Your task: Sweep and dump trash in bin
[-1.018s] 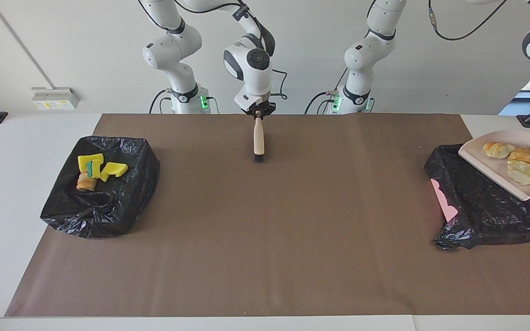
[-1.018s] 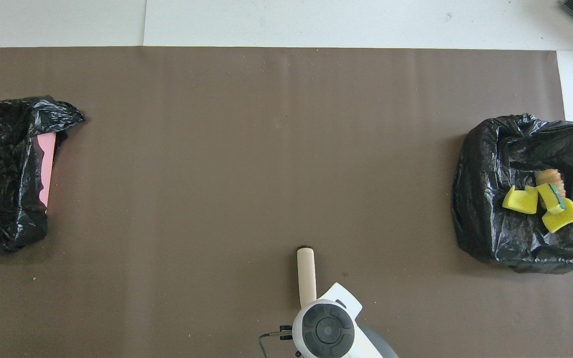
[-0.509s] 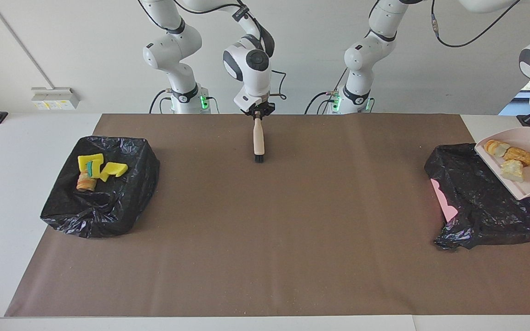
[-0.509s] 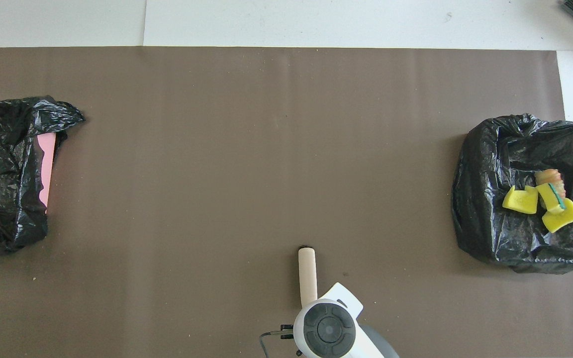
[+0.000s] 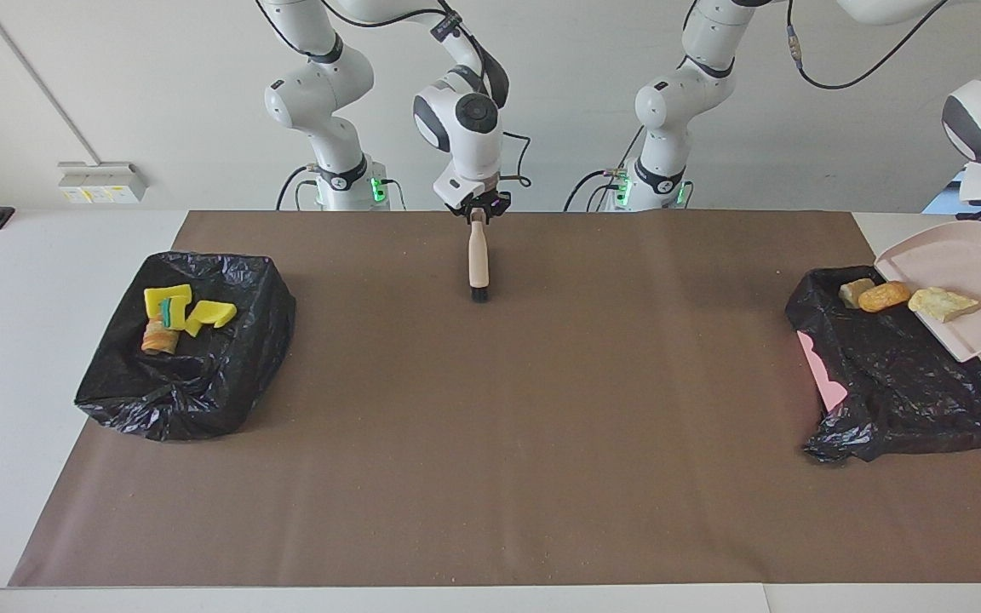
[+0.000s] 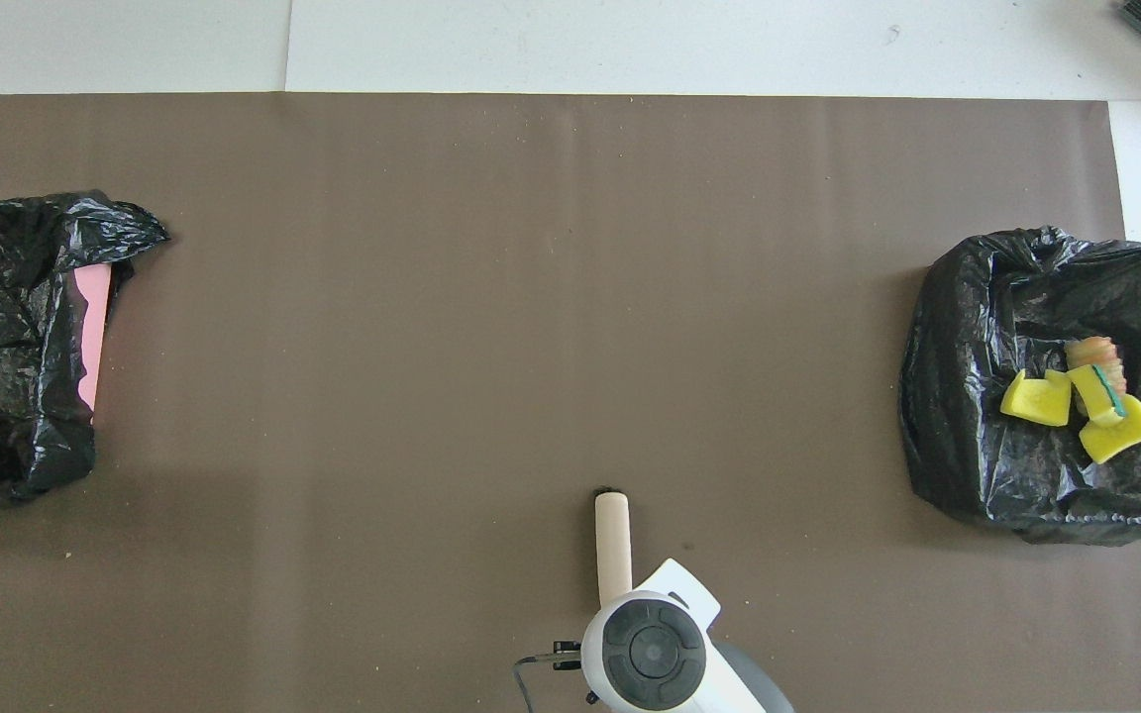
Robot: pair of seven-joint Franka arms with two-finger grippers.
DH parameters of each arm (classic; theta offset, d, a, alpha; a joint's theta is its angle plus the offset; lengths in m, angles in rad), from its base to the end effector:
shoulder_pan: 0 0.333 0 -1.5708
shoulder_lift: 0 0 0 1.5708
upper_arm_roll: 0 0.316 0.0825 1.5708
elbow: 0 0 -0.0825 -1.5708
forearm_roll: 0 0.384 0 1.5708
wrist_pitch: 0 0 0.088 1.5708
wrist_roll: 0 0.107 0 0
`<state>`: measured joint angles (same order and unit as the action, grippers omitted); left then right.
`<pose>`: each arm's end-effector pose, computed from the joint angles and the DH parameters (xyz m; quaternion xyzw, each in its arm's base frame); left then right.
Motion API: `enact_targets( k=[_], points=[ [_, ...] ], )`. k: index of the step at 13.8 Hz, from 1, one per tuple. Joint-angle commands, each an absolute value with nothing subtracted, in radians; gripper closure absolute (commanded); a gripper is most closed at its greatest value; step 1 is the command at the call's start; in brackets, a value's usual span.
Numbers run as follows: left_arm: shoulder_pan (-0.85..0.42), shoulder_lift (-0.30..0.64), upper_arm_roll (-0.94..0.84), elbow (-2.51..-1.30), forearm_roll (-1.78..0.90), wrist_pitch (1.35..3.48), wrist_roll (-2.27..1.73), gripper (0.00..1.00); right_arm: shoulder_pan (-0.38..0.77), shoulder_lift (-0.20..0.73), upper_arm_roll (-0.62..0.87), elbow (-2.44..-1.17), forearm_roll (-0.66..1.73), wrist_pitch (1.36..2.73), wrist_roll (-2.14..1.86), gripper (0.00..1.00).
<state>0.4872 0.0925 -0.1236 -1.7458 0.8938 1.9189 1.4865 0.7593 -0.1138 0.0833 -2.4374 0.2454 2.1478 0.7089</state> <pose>0.5464 0.2697 0.5437 -0.6953 0.5913 0.3024 0.2746 0.2931 0.3436 0.3339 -0.9919 0.0100 0.1263 0.0046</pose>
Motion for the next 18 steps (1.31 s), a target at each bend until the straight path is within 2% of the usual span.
enact_targets(
  k=[1, 6, 13, 18],
  points=[
    [0.454, 0.083, -0.114, -1.715, 0.963, 1.85, 1.47, 1.0, 0.714, -0.092, 0.086, -2.37, 0.244, 2.132, 0.7, 0.0],
    [0.423, 0.071, -0.118, -1.703, 0.985, 1.778, 1.467, 1.0, 0.612, -0.106, 0.078, -2.264, 0.232, 2.077, 0.683, 0.0],
    [0.368, 0.037, -0.126, -1.749, 0.47, 1.756, 1.266, 1.0, 0.502, -0.112, 0.077, -2.142, 0.106, 2.056, 0.667, 0.0],
    [0.152, 0.028, -0.126, -1.853, 0.301, 1.755, 0.776, 1.0, 0.339, -0.144, 0.074, -2.024, 0.077, 1.944, 0.477, 0.0]
  ],
)
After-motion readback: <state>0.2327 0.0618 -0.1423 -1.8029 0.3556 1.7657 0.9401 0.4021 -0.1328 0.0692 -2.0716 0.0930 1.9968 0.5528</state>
